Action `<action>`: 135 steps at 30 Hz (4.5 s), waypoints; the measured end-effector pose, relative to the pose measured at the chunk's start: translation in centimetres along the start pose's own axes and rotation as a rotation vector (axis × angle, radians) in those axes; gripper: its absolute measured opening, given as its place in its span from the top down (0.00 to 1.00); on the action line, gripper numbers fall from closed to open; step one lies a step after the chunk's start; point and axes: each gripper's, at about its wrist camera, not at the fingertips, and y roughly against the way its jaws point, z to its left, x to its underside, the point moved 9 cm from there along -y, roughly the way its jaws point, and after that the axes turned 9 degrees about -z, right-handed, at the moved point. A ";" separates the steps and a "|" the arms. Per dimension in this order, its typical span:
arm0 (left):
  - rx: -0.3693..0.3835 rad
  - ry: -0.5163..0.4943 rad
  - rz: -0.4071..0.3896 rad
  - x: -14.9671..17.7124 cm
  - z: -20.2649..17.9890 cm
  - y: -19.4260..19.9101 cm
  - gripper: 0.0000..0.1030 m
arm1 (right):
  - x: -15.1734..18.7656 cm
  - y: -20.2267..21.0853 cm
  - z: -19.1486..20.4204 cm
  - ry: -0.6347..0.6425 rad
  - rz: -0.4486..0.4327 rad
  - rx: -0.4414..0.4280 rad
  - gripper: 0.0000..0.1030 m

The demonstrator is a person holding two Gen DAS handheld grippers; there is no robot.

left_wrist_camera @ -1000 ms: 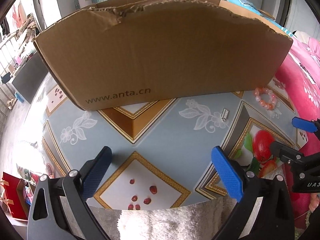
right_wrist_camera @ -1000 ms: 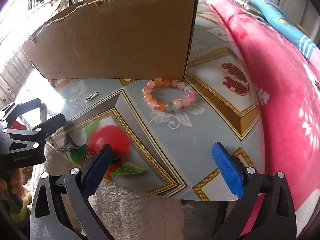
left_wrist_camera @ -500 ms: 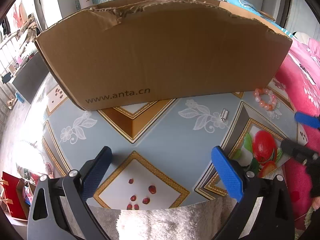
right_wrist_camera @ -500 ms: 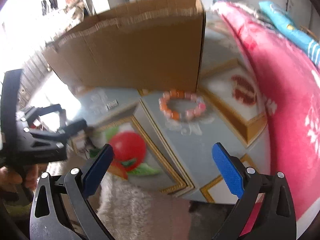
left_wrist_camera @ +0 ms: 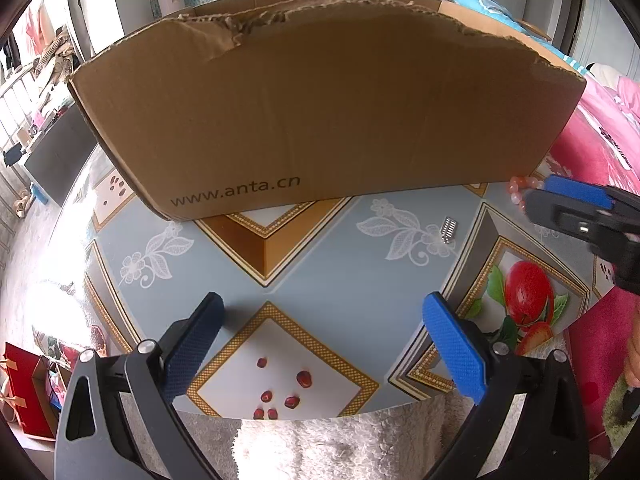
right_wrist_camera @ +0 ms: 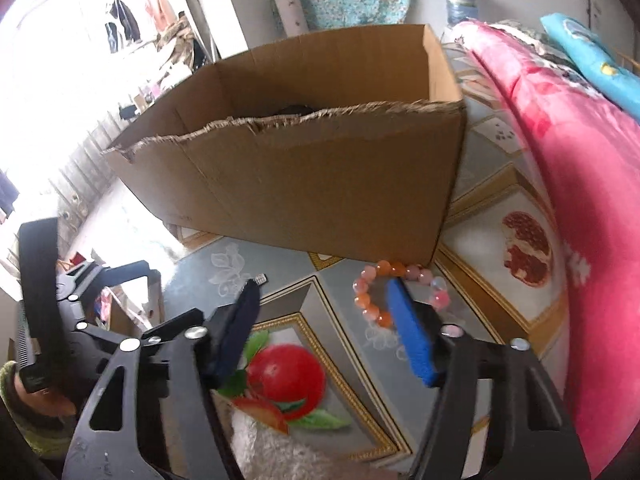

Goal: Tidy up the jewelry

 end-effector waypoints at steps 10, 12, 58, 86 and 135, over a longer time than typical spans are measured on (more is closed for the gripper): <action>0.000 0.000 0.000 0.0 0.0 0.0 0.05 | 0.4 -1.9 -1.3 0.083 0.044 0.106 0.78; 0.001 -0.001 -0.001 -0.1 -0.1 0.0 0.05 | 0.4 -1.8 -1.4 0.105 0.044 0.131 0.83; 0.005 -0.007 -0.002 -0.1 -0.2 0.1 0.05 | 3.0 0.4 0.6 0.008 0.080 0.171 0.92; 0.005 -0.042 0.017 -0.3 -0.3 0.1 0.05 | 2.7 0.0 -2.6 -0.062 0.033 0.103 0.92; 0.298 -0.312 -0.128 -2.9 -7.4 0.3 1.00 | 3.0 0.8 -4.2 -0.093 0.010 0.034 0.92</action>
